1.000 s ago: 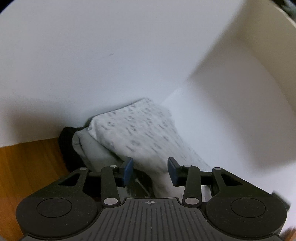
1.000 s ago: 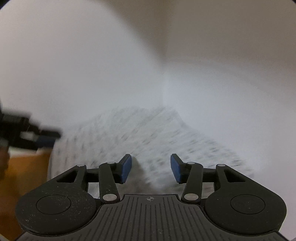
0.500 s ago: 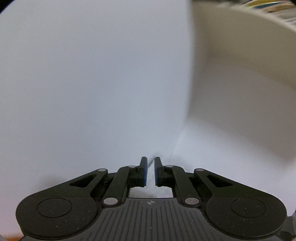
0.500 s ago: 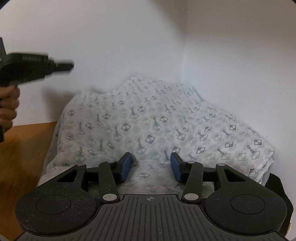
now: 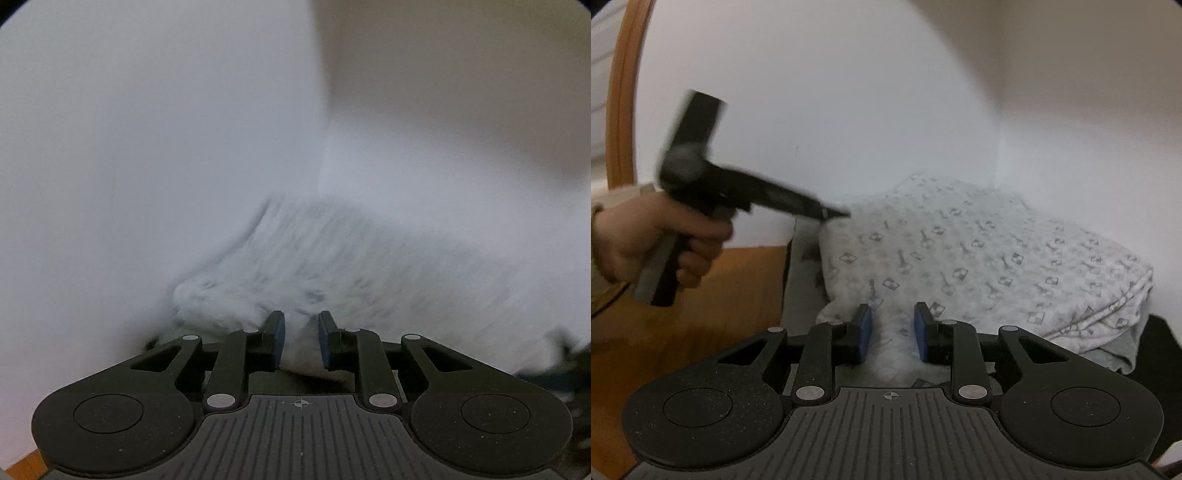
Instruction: Fold clothes
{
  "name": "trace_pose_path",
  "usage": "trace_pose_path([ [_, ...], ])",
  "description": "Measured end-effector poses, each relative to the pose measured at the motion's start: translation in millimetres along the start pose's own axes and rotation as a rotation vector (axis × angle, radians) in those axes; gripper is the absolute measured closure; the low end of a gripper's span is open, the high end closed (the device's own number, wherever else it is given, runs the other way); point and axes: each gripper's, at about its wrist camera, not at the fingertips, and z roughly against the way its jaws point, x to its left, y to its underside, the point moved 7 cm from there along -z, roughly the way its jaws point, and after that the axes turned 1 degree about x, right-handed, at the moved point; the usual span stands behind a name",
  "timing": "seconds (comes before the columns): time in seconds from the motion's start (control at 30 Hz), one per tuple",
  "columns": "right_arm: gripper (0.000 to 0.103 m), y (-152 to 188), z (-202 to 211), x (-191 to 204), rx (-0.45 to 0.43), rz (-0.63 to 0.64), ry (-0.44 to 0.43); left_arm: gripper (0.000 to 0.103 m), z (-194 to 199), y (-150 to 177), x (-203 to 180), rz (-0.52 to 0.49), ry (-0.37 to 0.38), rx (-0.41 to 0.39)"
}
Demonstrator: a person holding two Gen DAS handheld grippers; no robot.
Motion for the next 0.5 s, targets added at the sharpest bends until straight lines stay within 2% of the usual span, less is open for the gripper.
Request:
trace_pose_path([
  [0.2,0.074,0,8,5,0.030,0.066,-0.006,0.082,-20,-3,3,-0.038,-0.010,0.052],
  [0.3,0.074,-2,12,5,0.038,0.090,-0.015,0.083,-19,-3,5,-0.034,-0.003,0.047],
  [0.37,0.074,-3,15,4,0.044,0.106,-0.021,0.083,-3,-4,8,-0.037,-0.015,0.026],
  [0.4,0.075,-4,18,3,0.043,0.109,-0.024,0.082,6,-6,4,-0.044,0.002,0.006],
  [0.5,0.075,-16,34,-25,-0.035,-0.013,-0.018,0.082,27,-16,-18,-0.077,0.088,-0.056],
])
